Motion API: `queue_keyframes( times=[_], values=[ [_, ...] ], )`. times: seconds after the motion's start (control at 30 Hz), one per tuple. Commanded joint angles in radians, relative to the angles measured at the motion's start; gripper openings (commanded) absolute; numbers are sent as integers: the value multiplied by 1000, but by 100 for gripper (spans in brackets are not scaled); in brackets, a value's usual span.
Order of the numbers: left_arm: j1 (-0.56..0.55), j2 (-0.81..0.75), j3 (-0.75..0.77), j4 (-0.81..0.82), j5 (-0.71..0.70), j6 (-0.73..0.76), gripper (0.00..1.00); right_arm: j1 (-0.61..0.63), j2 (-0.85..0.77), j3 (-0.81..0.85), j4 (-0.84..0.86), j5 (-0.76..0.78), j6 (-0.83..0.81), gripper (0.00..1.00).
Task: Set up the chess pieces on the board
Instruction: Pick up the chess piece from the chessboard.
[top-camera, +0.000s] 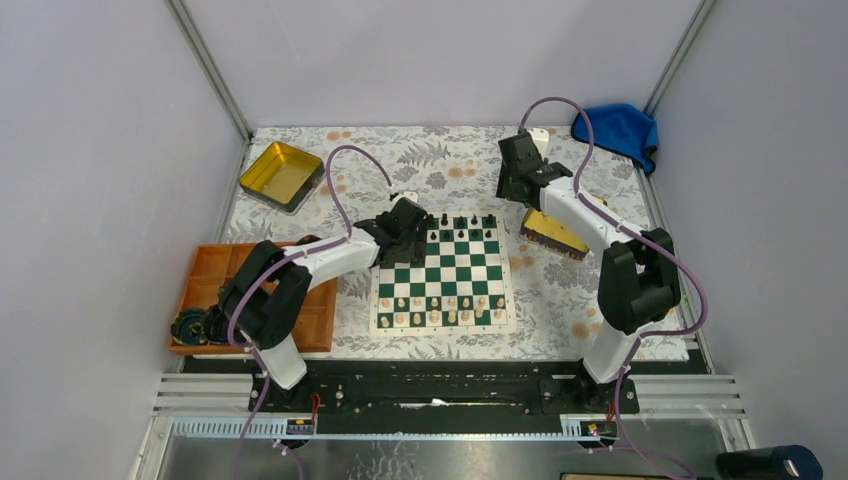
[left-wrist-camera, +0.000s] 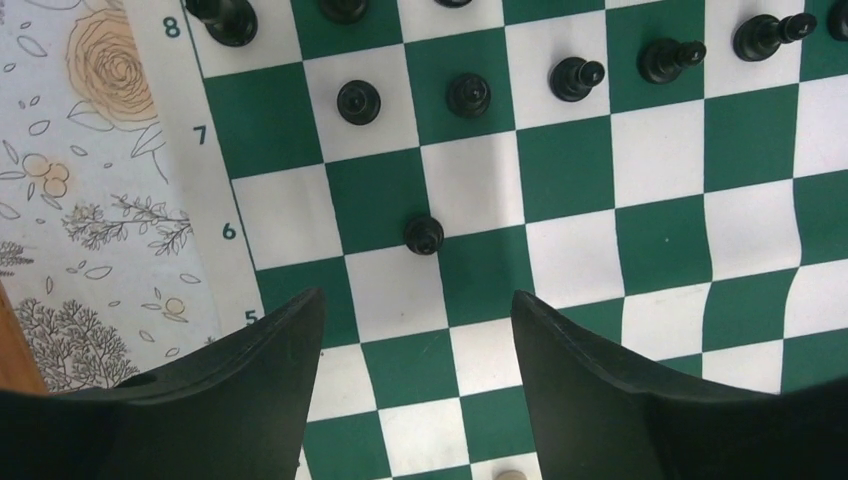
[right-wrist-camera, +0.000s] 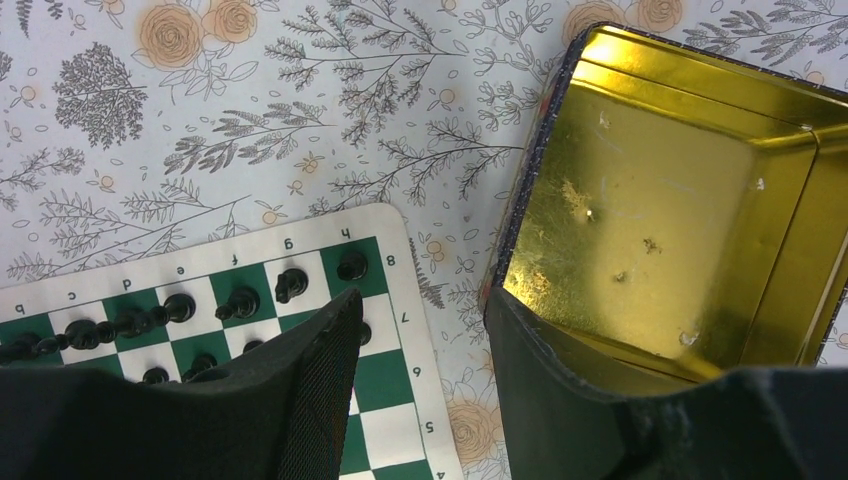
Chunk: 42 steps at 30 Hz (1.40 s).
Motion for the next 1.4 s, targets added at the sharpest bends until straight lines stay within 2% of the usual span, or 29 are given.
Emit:
queue_keyframes(
  times=[0.0, 0.53, 1.37],
  values=[
    [-6, 32, 49, 57, -21, 11, 73, -16, -61, 3, 28, 0, -6, 56],
    [-6, 88, 87, 54, -30, 17, 52, -21, -48, 8, 30, -7, -10, 55],
    [-6, 129, 118, 52, -56, 25, 41, -23, -37, 6, 34, -12, -11, 55]
  ],
)
